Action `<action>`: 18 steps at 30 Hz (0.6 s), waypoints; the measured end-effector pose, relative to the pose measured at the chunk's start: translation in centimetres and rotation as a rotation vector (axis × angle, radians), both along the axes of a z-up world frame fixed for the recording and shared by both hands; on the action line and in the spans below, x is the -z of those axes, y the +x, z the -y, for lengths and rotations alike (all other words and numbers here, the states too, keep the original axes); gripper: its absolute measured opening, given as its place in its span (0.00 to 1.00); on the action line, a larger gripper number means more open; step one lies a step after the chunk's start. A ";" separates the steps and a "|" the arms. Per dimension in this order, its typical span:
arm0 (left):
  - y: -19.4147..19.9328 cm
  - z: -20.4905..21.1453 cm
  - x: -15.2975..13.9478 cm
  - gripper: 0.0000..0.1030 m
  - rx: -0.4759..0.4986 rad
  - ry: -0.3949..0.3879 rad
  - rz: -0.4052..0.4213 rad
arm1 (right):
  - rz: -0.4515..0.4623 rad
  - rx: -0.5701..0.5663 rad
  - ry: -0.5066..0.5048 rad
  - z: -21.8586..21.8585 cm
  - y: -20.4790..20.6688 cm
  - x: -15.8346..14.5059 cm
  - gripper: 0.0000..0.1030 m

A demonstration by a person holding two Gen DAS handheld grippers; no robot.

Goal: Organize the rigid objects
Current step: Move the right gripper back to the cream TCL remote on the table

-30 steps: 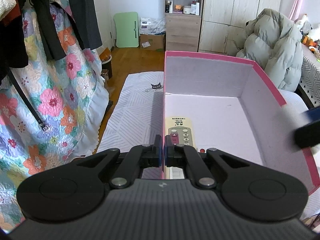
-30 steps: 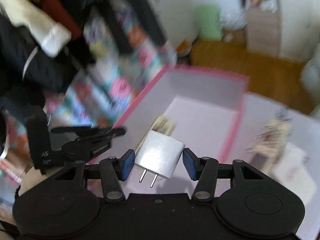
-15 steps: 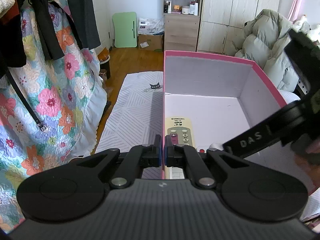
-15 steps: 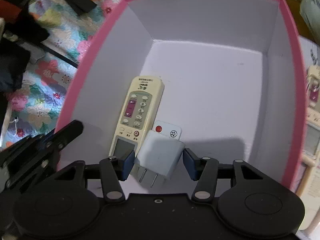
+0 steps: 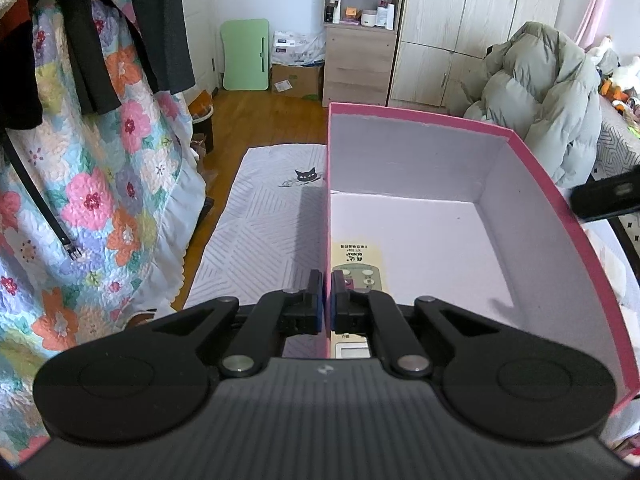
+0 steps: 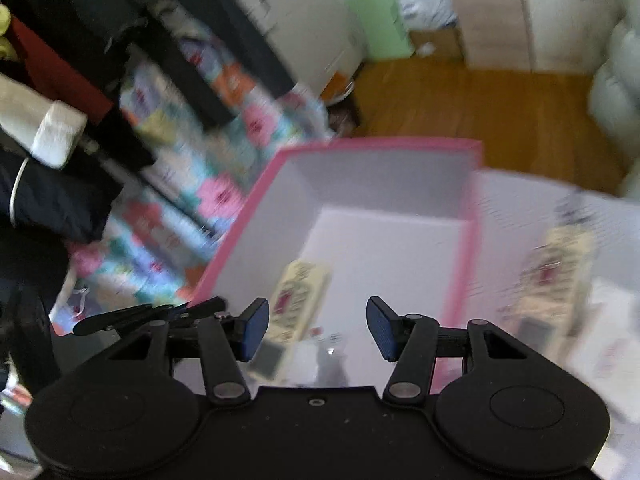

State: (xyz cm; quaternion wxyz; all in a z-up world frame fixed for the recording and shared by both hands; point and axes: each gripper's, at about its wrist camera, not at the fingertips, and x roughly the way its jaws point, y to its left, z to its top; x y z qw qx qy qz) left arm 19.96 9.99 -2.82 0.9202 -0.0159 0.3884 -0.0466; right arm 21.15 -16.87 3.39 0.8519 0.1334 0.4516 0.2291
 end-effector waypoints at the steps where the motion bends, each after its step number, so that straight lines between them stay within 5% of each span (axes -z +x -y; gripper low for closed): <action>1: 0.2 -0.1 0.0 0.03 -0.001 -0.009 -0.004 | 0.021 0.025 -0.008 1.2 -0.6 -0.5 0.58; 7: 0.8 0.3 -0.1 0.03 -0.011 0.005 0.009 | 0.065 0.122 -0.137 5.0 -2.8 -0.3 0.59; 18: 1.5 0.3 0.8 0.03 -0.012 0.005 0.011 | -0.045 0.194 -0.294 7.7 -2.3 5.6 0.59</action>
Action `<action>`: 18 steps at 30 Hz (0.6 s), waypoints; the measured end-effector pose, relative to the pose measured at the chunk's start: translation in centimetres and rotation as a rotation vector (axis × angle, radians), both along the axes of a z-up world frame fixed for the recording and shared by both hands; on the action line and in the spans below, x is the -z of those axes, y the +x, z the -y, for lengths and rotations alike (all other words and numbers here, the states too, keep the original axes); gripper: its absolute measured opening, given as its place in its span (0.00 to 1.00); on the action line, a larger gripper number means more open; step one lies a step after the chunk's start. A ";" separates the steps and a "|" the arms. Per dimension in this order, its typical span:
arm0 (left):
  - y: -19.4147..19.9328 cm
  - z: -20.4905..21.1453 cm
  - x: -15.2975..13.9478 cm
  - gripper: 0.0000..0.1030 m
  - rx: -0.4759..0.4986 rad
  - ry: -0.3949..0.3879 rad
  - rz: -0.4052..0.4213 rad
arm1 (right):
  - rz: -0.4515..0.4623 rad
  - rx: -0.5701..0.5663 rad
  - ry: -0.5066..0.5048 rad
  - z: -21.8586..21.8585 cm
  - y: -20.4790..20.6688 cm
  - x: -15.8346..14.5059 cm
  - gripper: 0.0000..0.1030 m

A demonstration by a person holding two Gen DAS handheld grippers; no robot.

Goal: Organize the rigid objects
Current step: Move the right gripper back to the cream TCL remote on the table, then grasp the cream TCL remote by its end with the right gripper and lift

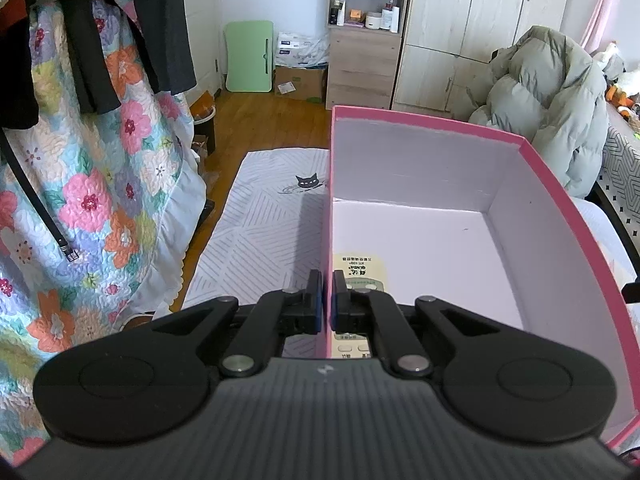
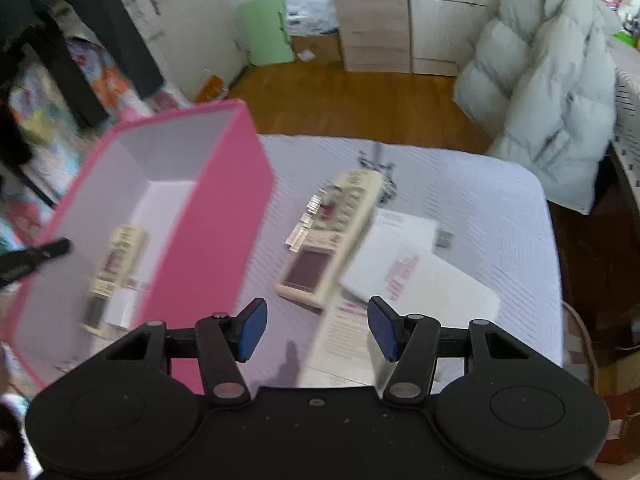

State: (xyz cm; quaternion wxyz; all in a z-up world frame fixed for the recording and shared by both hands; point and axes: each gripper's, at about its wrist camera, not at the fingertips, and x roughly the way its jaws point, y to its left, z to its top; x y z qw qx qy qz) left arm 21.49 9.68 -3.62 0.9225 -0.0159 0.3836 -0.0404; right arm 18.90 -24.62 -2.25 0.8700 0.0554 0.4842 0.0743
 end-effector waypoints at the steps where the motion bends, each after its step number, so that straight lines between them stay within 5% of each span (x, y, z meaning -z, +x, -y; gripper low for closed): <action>1: 0.0 0.0 0.0 0.03 0.000 0.001 -0.001 | 0.004 -0.003 -0.007 0.2 0.1 0.2 0.59; 6: 0.2 0.2 0.1 0.03 0.005 0.012 -0.005 | 0.056 -0.048 -0.118 1.0 0.5 1.2 0.62; 9: 0.2 0.3 0.3 0.03 0.017 0.014 -0.001 | 0.026 -0.044 -0.075 2.3 1.2 1.9 0.62; 12: 0.1 0.4 0.3 0.03 0.025 0.027 0.004 | 0.027 -0.093 -0.193 2.0 1.5 2.4 0.62; 18: 0.1 0.3 0.3 0.04 0.015 0.019 0.000 | 0.058 -0.239 -0.313 1.1 1.8 2.5 0.80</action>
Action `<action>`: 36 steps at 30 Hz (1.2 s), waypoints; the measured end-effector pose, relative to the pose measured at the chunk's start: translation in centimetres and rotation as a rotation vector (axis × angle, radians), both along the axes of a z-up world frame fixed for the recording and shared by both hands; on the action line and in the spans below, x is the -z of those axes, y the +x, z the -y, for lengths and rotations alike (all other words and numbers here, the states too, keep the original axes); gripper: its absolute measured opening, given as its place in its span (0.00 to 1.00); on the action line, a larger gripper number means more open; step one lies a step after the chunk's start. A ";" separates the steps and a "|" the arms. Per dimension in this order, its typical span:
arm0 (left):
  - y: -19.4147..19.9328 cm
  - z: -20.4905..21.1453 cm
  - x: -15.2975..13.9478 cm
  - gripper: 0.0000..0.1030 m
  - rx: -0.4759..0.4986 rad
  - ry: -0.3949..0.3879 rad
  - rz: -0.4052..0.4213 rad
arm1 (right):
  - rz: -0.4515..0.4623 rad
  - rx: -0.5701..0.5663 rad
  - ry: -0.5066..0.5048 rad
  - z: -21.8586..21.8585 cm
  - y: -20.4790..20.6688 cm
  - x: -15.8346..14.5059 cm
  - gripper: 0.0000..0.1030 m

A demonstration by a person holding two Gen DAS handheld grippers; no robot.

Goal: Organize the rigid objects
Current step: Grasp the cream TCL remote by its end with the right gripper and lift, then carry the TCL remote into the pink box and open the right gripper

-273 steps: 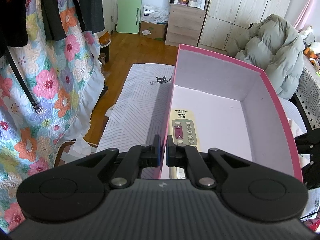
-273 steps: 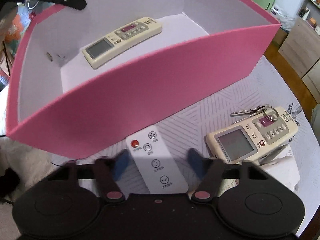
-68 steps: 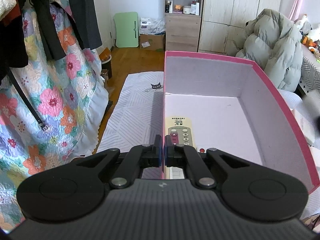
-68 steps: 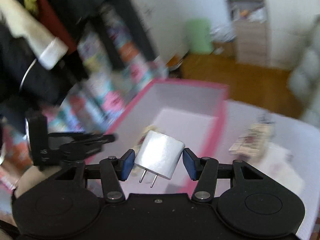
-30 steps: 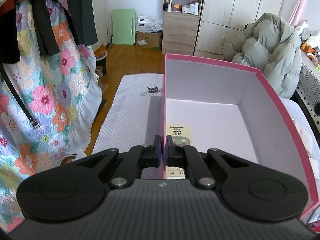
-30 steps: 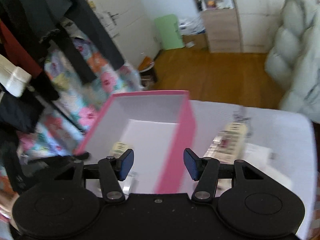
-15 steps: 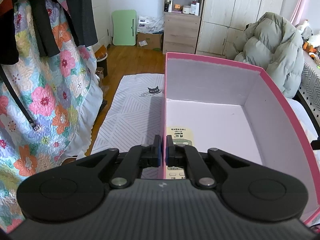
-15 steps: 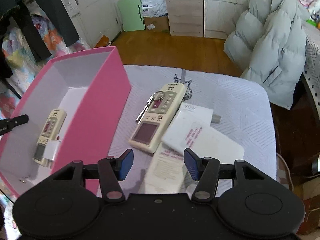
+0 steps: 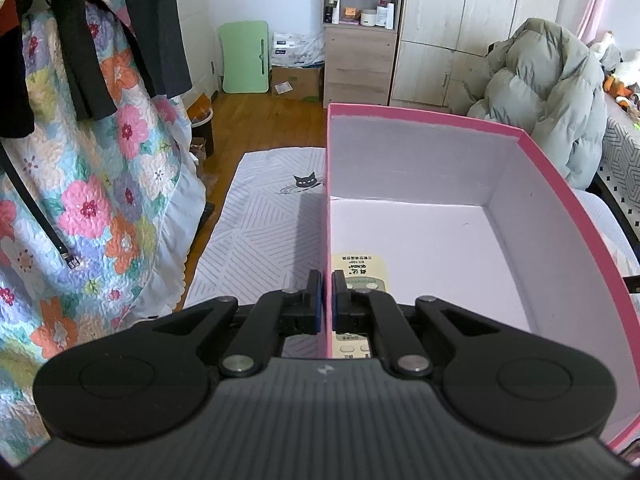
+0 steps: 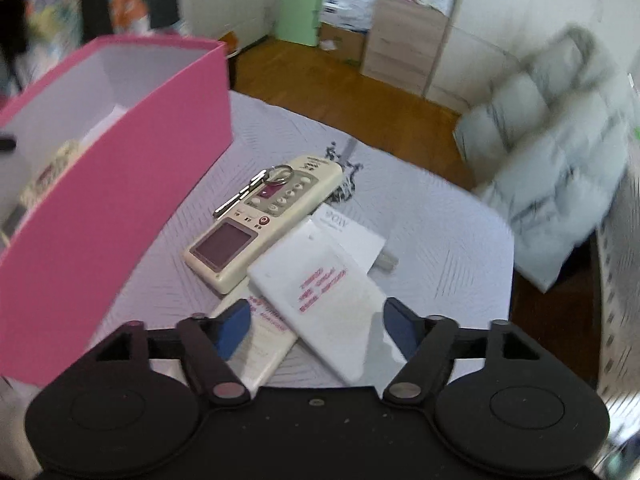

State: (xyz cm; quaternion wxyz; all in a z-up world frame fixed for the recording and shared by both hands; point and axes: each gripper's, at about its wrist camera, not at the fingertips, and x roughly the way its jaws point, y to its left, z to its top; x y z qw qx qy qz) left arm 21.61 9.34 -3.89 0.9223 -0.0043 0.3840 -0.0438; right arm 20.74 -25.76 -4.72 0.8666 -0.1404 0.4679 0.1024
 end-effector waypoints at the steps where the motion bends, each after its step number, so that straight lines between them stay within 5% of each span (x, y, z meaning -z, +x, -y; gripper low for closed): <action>1: 0.0 0.0 0.0 0.04 0.000 -0.002 0.000 | 0.013 -0.003 -0.018 -0.1 0.3 0.0 0.81; 7: 0.0 -0.1 -0.1 0.04 -0.005 -0.006 -0.001 | -0.034 -0.035 0.085 -0.2 1.0 0.5 0.83; 11: 0.0 0.2 -0.1 0.04 0.001 0.009 0.001 | 0.036 -0.069 -0.060 -1.5 0.7 1.4 0.84; 15: -0.1 0.2 -0.2 0.04 -0.001 0.004 0.002 | 0.057 -0.081 -0.034 -0.8 1.2 1.8 0.84; 18: -0.1 0.2 -0.1 0.03 -0.004 0.004 0.001 | 0.052 -0.051 0.037 -0.3 1.2 1.6 0.72; 20: -0.2 0.3 -0.2 0.03 -0.003 0.015 0.003 | 0.098 -0.034 -0.025 -1.1 0.5 1.5 0.64; 26: -0.5 0.7 -0.4 0.02 0.000 0.042 0.028 | 0.225 0.078 -0.011 -0.9 -1.6 -0.5 0.61; 36: -0.5 0.4 -0.4 0.02 -0.004 0.037 0.029 | 0.274 0.117 0.036 -0.7 -3.9 -3.4 0.60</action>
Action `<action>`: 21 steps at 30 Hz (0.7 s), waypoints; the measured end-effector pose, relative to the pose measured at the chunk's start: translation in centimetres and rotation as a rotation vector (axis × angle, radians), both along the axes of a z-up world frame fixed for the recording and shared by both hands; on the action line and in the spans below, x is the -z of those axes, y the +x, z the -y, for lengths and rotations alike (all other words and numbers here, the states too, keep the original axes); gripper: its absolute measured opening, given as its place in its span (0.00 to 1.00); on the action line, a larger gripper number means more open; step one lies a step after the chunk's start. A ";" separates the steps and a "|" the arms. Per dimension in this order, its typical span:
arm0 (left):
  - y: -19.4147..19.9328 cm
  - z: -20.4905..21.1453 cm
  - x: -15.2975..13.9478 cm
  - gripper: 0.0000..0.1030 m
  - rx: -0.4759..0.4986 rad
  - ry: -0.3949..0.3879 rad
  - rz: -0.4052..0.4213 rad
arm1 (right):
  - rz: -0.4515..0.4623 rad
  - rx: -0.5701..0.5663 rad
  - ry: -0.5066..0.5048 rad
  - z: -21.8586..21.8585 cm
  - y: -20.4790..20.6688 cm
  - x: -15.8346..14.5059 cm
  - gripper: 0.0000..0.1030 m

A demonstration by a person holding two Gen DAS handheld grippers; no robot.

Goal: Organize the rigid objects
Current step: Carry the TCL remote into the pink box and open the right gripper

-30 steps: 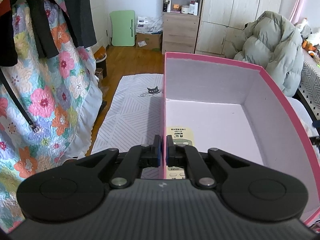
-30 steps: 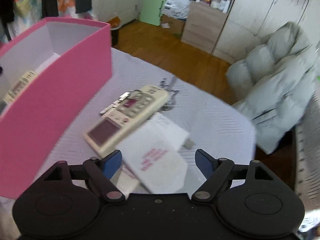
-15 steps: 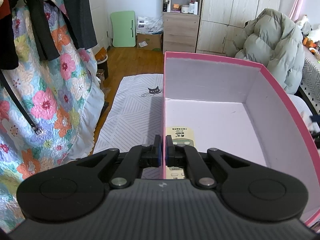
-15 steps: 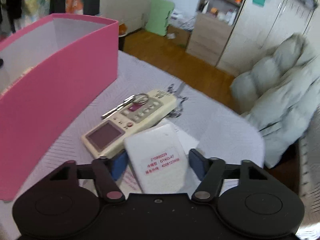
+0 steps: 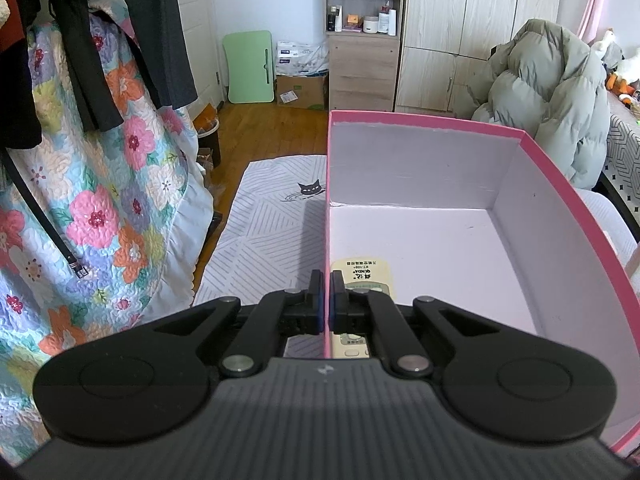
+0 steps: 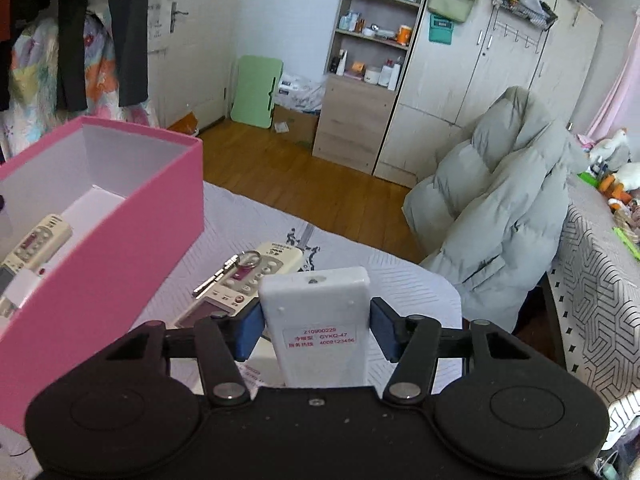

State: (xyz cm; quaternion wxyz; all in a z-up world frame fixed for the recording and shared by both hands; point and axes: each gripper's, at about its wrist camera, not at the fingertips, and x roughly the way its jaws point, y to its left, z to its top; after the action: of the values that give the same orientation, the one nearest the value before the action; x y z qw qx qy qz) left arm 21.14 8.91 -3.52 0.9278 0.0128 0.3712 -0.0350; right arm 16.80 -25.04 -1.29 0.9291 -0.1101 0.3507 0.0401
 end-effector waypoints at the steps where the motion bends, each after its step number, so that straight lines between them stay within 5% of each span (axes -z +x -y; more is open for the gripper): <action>1: 0.0 0.0 0.0 0.02 0.002 0.001 0.000 | -0.003 -0.004 -0.001 -0.1 -0.2 -0.1 0.60; 21: 0.0 0.1 0.0 0.02 0.011 0.011 0.002 | 0.079 -0.104 0.148 -1.9 -2.9 -8.0 0.60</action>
State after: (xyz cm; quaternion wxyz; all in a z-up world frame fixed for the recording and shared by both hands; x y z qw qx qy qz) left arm 21.12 8.76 -3.57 0.9280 0.0202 0.3702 -0.0378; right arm 13.89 -23.15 6.73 0.9445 -0.0609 0.3036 0.1096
